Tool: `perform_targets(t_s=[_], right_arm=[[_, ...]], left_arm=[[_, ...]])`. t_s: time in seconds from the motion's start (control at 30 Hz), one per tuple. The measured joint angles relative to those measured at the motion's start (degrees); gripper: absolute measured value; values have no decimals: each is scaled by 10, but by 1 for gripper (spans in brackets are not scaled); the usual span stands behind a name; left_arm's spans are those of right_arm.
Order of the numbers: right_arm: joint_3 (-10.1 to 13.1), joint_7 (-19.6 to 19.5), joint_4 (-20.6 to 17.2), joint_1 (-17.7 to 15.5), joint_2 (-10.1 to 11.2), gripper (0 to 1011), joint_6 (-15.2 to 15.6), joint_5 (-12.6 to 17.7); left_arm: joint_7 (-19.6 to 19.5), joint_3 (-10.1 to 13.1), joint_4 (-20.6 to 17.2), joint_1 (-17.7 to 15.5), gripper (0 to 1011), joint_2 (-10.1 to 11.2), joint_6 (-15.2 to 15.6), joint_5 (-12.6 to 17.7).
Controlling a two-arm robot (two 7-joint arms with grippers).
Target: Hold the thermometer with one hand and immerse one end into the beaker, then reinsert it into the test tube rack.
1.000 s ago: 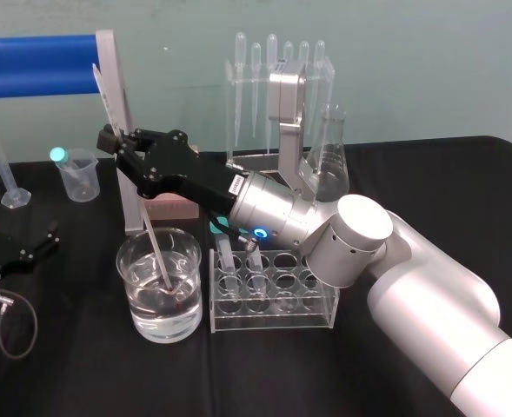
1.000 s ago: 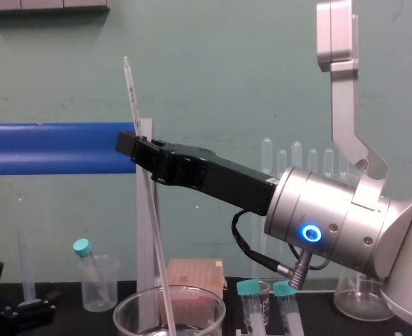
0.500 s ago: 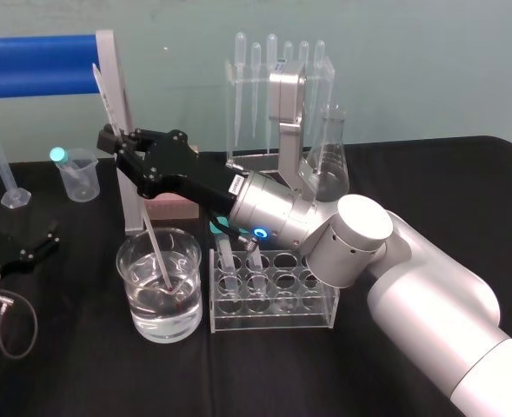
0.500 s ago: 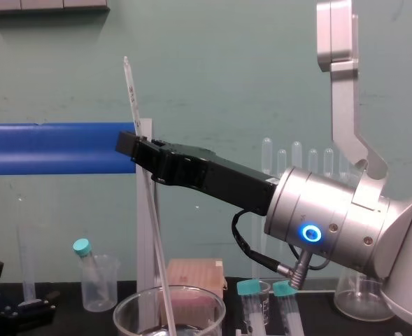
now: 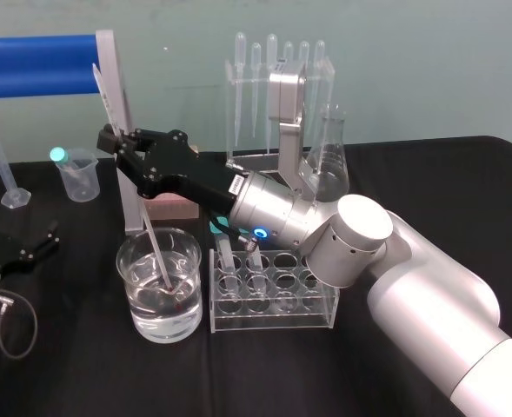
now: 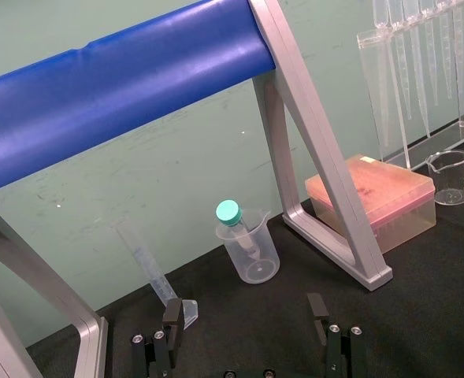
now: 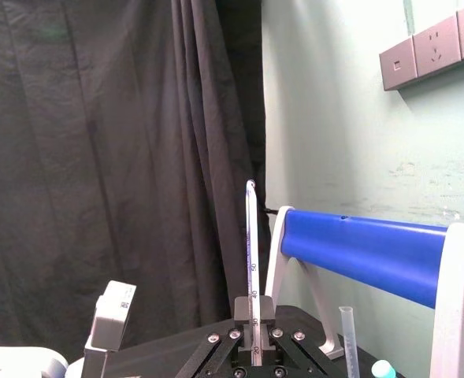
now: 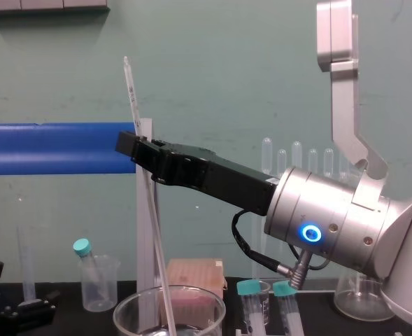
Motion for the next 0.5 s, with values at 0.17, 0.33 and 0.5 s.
perform_targets(t_s=[0.17, 0.33, 0.5], right_arm=[[0, 0, 0, 0, 0, 57, 0, 0], [0, 0, 0, 0, 0, 57, 0, 0], [0, 0, 0, 0, 0, 57, 0, 0]], left_arm=[[0, 0, 0, 0, 1008, 0, 0, 0], [0, 0, 0, 0, 1008, 0, 0, 0], [0, 0, 0, 0, 1008, 0, 0, 0]])
